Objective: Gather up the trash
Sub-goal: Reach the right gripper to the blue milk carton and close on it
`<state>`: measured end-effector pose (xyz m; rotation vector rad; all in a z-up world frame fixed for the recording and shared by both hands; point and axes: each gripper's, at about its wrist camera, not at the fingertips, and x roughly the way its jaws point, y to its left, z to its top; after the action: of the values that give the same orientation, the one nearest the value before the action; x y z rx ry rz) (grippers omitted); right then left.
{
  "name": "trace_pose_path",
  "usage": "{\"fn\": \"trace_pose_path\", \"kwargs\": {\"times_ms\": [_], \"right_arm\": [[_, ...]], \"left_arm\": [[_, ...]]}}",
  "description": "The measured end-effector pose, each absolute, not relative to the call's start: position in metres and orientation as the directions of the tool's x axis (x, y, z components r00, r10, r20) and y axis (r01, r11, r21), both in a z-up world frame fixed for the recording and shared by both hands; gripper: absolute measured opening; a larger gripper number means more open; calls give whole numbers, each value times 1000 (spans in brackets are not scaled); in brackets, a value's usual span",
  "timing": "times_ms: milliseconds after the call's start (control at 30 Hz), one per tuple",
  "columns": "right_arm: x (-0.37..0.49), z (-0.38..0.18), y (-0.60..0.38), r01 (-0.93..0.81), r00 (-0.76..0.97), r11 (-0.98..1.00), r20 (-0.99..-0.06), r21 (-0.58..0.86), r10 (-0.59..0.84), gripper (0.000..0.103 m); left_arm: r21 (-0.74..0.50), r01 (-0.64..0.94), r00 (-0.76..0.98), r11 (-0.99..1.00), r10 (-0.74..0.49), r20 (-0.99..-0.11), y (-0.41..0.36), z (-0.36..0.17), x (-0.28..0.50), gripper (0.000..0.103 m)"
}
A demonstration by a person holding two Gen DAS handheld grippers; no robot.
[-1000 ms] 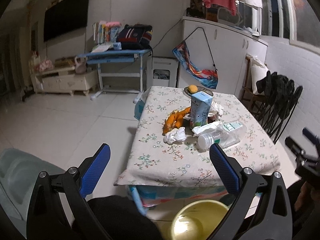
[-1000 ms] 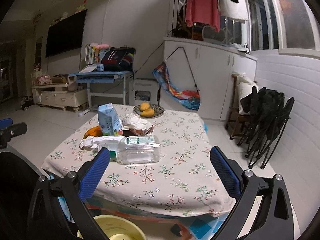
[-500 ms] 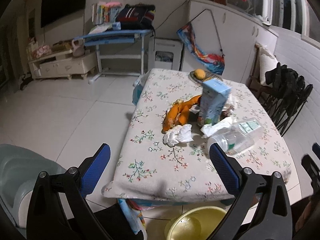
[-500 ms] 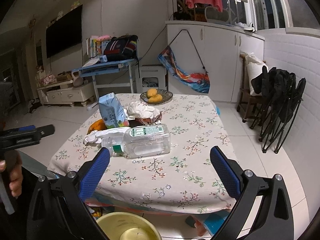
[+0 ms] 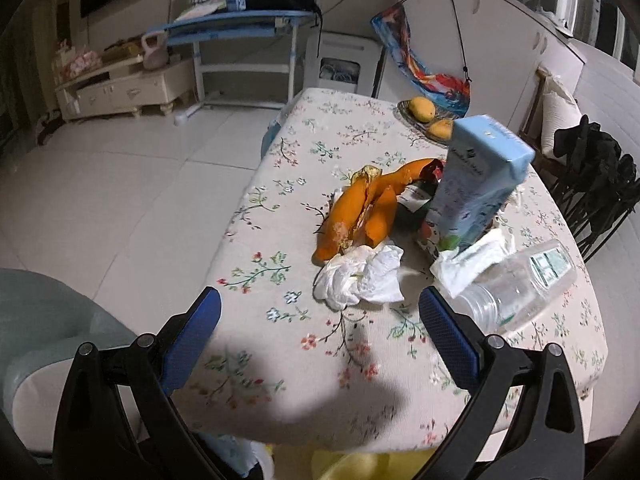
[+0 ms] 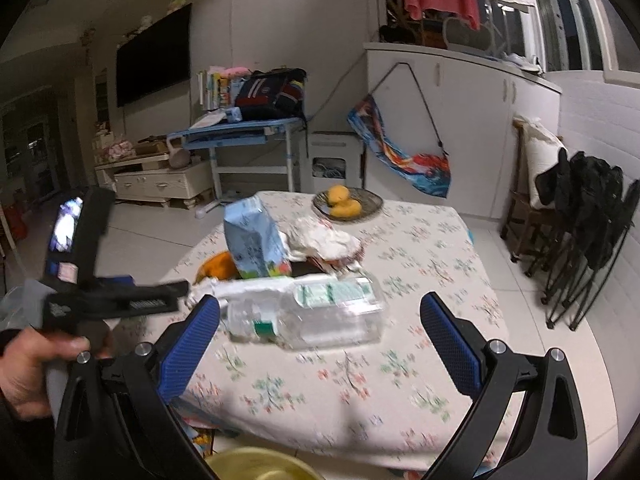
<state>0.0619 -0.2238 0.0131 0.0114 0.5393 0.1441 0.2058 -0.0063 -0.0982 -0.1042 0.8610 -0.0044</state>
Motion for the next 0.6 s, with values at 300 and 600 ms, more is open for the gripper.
{"fn": "trace_pose_path", "kwargs": {"times_ms": [300,600], "right_arm": [[97,13,-201,-198,841,979,-504,54,198,96],[152,2,-165,-273,809,961,-528,51,258,96]], "left_arm": [[-101,-61,624,993,-41,-781,-10,-121,233,91],[-172,-98,622,980,-75,-780,10,-125,236,91]]}}
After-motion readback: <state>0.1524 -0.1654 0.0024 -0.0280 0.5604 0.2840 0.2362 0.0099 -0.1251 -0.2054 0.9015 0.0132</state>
